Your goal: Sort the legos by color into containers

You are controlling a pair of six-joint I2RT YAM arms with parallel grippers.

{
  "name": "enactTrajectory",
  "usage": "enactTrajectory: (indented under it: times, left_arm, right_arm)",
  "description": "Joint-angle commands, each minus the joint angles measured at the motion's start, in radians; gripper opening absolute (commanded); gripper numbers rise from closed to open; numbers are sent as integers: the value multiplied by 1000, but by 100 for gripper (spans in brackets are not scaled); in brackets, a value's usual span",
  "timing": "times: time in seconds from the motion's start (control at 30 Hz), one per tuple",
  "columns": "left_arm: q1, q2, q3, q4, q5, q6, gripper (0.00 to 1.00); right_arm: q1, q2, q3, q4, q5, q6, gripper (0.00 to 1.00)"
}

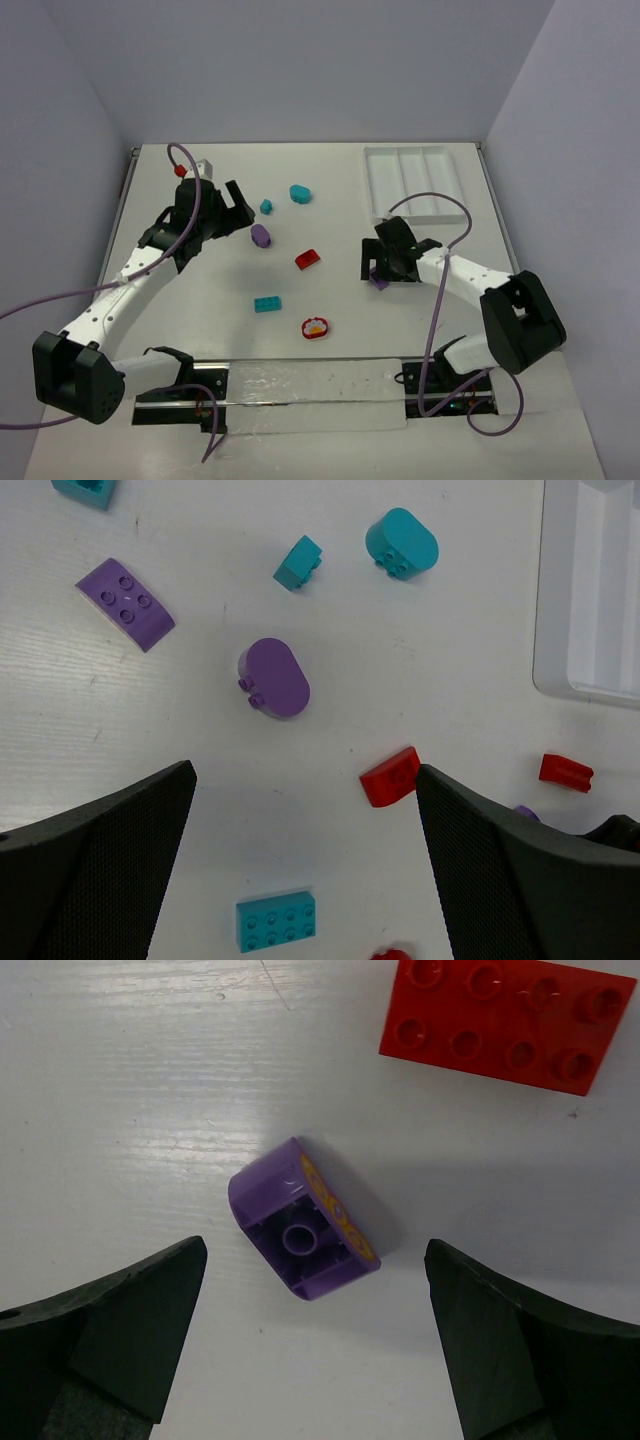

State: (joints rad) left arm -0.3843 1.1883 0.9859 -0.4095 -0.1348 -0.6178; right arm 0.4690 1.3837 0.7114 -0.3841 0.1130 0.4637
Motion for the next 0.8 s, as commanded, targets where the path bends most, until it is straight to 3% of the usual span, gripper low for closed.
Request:
enactTrajectory:
  times: [0.0, 0.17, 0.37, 0.53, 0.77]
  left_arm:
    - [-2, 12, 29, 23, 25, -7, 99]
    - [-2, 26, 44, 11, 14, -7, 99]
    - [-2, 41, 50, 16, 17, 1, 99]
    - [-2, 53, 58, 19, 33, -10, 99]
    - [-2, 36, 42, 39, 41, -15, 99]
  right_arm:
    - [4, 58, 62, 61, -45, -60, 97]
    - [3, 135, 111, 42, -64, -88, 95]
    - [23, 132, 121, 21, -68, -99, 79]
    - [43, 135, 136, -39, -42, -123, 75]
    - [64, 152, 154, -75, 26, -110, 49]
